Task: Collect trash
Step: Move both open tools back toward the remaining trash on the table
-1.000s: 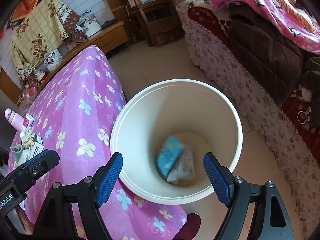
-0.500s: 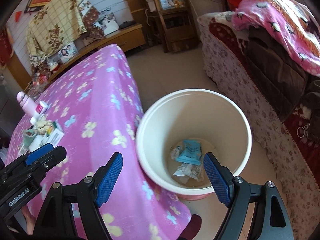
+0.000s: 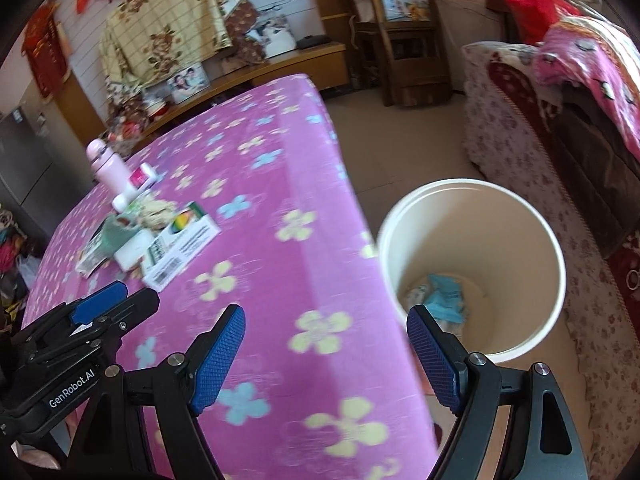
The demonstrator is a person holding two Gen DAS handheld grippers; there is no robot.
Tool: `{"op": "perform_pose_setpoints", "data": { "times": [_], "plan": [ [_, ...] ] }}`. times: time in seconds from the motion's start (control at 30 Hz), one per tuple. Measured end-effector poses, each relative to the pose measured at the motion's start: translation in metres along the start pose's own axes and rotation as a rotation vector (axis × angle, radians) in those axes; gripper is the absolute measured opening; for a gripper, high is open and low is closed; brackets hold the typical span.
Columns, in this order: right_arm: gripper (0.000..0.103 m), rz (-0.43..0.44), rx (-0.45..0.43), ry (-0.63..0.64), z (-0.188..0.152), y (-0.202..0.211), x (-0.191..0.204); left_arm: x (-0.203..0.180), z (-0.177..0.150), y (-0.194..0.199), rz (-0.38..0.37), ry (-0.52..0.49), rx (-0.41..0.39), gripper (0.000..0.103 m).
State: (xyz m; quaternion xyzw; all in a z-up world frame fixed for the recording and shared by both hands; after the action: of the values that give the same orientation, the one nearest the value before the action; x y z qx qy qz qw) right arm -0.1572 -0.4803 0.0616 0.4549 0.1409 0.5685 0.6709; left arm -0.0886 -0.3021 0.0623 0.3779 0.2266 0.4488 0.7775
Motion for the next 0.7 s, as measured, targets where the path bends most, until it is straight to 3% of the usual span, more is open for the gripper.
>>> {"op": "perform_pose_setpoints", "data": {
  "times": [0.3, 0.7],
  "plan": [
    [0.081, 0.059, 0.036, 0.083, -0.013, -0.012, 0.059, 0.067, -0.036, 0.025, 0.065, 0.060, 0.024, 0.049],
    [0.082, 0.105, 0.105, 0.146, -0.013, -0.050, 0.112, 0.175, -0.085, 0.047, 0.146, 0.219, 0.062, 0.049]
  ]
}}
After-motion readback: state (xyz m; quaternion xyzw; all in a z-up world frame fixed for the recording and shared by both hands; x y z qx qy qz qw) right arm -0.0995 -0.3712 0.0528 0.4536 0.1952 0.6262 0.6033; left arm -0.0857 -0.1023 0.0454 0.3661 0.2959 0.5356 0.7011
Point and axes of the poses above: each gripper's, at about its wrist camera, not at the fingertips, and y roughly against the way its jaws point, x to its left, z to its top, the point moved 2 cm from there along -y, roughly the way its jaws point, and after that the axes turned 4 degrees about -y, right-handed, at the moved point
